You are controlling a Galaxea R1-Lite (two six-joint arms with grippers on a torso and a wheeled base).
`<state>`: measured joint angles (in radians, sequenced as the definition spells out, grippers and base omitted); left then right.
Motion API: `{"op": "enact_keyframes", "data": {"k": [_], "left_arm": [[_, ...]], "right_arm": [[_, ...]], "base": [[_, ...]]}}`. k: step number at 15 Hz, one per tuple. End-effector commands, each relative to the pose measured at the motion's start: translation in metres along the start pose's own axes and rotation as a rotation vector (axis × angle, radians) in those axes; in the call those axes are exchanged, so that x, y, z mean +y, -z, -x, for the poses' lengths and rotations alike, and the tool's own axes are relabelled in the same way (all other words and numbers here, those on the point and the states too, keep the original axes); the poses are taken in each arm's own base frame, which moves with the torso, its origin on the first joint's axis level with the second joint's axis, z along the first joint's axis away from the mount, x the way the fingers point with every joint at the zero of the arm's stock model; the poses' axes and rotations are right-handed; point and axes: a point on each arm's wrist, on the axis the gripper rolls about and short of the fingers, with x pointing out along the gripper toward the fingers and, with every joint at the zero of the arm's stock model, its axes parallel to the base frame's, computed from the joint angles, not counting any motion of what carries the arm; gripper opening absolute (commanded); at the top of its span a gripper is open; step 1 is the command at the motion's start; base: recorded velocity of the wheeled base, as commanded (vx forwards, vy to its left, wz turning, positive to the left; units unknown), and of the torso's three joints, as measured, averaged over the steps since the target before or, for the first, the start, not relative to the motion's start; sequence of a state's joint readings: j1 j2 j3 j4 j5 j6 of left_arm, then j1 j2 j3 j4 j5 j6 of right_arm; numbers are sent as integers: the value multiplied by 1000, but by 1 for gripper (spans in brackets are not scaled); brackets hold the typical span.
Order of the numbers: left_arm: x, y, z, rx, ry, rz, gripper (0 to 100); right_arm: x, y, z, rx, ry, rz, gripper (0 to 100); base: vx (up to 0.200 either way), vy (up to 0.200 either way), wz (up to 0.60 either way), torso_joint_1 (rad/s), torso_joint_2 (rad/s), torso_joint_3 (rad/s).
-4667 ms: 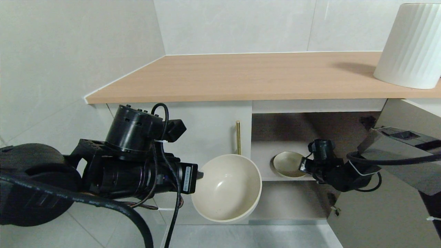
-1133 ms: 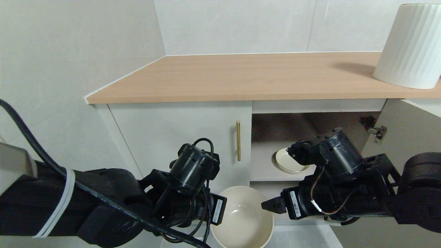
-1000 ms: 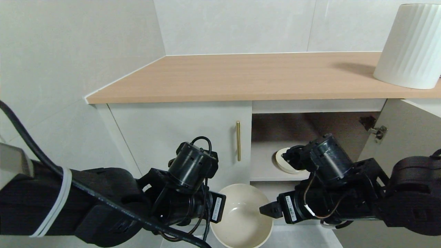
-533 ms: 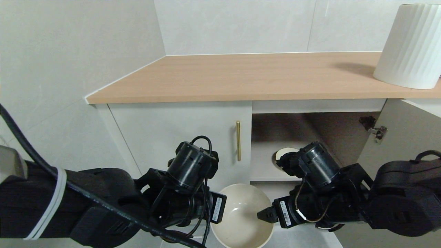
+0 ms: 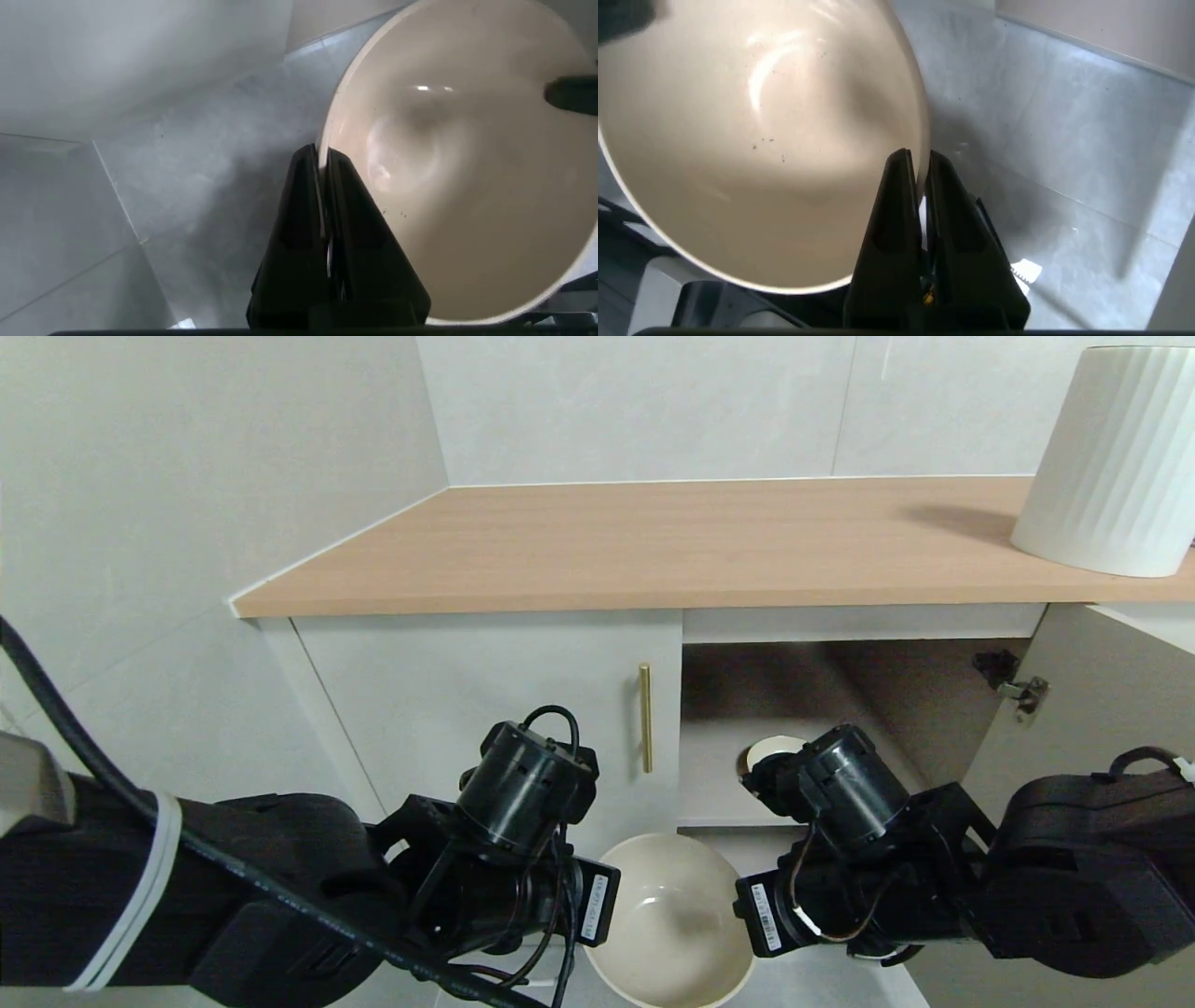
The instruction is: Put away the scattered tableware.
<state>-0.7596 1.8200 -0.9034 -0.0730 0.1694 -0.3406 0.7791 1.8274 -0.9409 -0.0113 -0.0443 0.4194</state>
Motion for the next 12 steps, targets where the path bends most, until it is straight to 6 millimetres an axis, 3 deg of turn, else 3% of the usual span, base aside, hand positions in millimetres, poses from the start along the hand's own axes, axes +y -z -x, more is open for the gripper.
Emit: {"op": "enact_keyframes", "data": {"k": [1,7,8,12], "left_arm": [[0,0,0,1,-3,0,0],[1,0,1,-2,-3,3,0],[0,0,1,-4,-1,2,100],[0,-1,1,-3,0,2,100]], "right_arm": [[0,1,-1,5,2,2,0],[0,1,-1,5,2,2,0],[0,1,-1,5,2,2,0],[0,0,-1,5,2,2,0]], "base": [[0,0,0,0,0,0],[0,0,0,0,0,0],[0,0,0,0,0,0],[0,0,0,0,0,0]]}}
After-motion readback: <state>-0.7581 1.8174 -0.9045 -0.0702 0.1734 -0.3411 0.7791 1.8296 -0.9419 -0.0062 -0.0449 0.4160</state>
